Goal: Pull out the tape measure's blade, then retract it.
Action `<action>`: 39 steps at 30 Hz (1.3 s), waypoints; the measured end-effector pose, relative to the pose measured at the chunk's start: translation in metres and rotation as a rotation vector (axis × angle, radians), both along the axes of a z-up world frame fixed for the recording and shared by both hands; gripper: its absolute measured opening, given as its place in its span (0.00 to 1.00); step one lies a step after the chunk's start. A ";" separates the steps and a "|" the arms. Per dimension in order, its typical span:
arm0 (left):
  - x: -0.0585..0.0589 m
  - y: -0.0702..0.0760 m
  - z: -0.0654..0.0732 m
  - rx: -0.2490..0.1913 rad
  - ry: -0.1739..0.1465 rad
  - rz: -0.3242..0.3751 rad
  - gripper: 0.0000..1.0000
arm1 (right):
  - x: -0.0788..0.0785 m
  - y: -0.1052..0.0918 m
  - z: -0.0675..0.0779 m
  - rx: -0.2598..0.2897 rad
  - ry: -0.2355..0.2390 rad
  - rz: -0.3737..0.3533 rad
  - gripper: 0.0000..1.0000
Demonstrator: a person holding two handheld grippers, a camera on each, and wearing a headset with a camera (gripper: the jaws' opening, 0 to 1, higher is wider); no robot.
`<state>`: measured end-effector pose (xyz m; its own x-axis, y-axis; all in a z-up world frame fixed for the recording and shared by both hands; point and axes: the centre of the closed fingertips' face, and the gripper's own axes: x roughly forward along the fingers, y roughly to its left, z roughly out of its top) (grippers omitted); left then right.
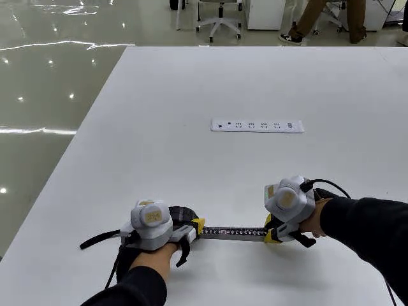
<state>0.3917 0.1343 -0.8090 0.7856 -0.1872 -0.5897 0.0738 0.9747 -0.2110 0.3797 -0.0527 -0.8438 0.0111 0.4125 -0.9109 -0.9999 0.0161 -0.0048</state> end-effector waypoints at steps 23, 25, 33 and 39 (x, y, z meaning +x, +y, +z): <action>0.000 0.000 0.000 -0.011 0.003 -0.002 0.60 | -0.001 0.017 0.001 0.030 -0.001 -0.006 0.11; 0.000 0.000 0.000 -0.012 0.003 -0.001 0.60 | 0.000 0.018 0.001 0.031 0.000 -0.009 0.11; 0.000 0.000 0.000 -0.017 0.003 -0.001 0.60 | -0.001 0.023 0.001 0.035 0.000 -0.013 0.11; 0.000 0.000 0.000 -0.018 0.003 0.000 0.60 | -0.001 0.027 0.001 0.047 -0.001 -0.014 0.11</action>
